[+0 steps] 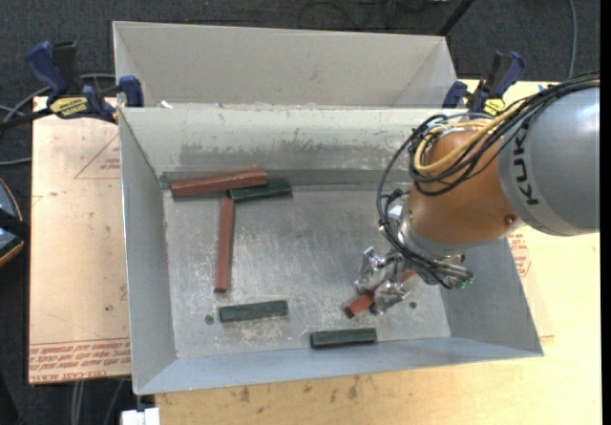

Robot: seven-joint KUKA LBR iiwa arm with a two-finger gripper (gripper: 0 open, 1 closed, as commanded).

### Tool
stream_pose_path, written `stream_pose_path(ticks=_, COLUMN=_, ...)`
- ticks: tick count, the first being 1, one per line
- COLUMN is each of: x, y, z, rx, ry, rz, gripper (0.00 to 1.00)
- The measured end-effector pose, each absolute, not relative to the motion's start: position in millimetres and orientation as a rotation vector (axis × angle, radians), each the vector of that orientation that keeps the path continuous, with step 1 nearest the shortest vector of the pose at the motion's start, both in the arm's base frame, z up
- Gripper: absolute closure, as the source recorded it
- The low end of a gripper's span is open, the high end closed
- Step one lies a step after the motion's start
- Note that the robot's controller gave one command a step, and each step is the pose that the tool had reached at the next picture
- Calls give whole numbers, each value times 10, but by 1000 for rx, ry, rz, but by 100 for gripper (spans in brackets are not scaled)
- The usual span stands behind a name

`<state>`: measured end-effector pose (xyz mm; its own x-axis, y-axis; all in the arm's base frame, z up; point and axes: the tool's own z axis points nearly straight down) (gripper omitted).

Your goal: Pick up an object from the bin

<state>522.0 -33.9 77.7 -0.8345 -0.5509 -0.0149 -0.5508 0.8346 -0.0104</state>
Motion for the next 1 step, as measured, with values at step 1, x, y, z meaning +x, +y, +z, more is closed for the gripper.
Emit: stream_pose_path(ticks=1, x=5028, y=-416, z=2725, rx=-868, ry=3020, rz=4, gripper=100)
